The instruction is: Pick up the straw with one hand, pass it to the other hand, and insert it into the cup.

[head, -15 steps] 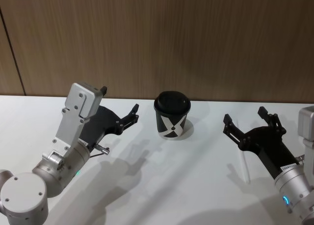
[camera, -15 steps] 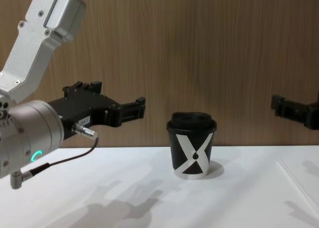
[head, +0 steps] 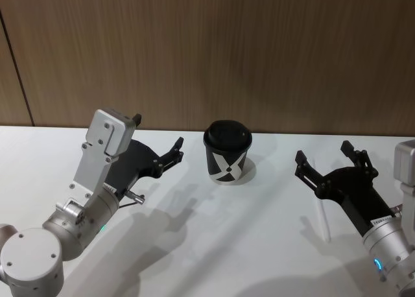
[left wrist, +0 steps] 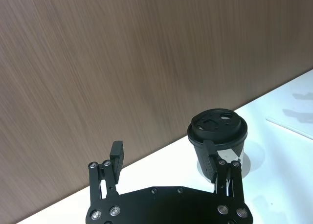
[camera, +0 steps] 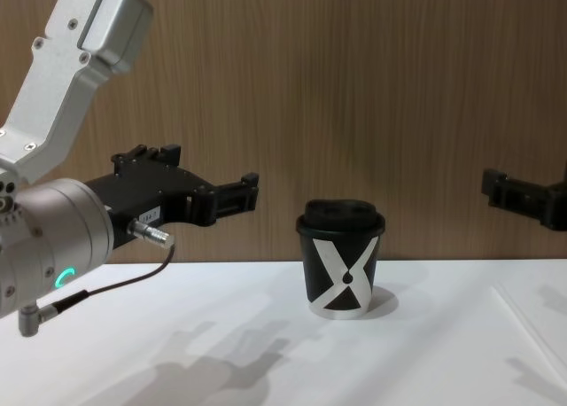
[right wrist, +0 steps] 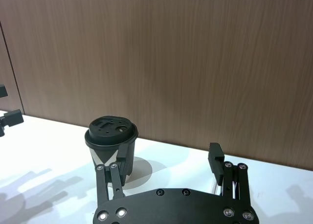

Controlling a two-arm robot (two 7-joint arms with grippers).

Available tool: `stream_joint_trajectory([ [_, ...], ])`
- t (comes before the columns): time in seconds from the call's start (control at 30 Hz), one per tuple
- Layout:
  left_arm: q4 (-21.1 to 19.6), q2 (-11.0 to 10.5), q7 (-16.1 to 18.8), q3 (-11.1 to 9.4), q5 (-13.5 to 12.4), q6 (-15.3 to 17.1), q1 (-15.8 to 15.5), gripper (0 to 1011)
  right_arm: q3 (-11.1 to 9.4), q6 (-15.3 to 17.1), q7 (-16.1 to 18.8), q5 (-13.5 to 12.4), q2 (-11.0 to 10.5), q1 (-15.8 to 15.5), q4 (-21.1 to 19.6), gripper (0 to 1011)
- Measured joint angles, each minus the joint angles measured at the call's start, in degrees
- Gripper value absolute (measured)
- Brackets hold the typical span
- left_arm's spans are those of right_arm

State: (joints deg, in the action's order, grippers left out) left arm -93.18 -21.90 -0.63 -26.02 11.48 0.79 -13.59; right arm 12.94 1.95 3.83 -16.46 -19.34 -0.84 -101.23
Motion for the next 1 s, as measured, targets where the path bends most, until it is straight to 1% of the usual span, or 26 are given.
stream_joint_trajectory([
  [1.0, 0.0, 0.0, 0.0, 0.0, 0.0, 0.0, 0.0, 1002, 0.0, 0.0, 0.0, 0.0, 0.0, 0.0, 0.0, 1001],
])
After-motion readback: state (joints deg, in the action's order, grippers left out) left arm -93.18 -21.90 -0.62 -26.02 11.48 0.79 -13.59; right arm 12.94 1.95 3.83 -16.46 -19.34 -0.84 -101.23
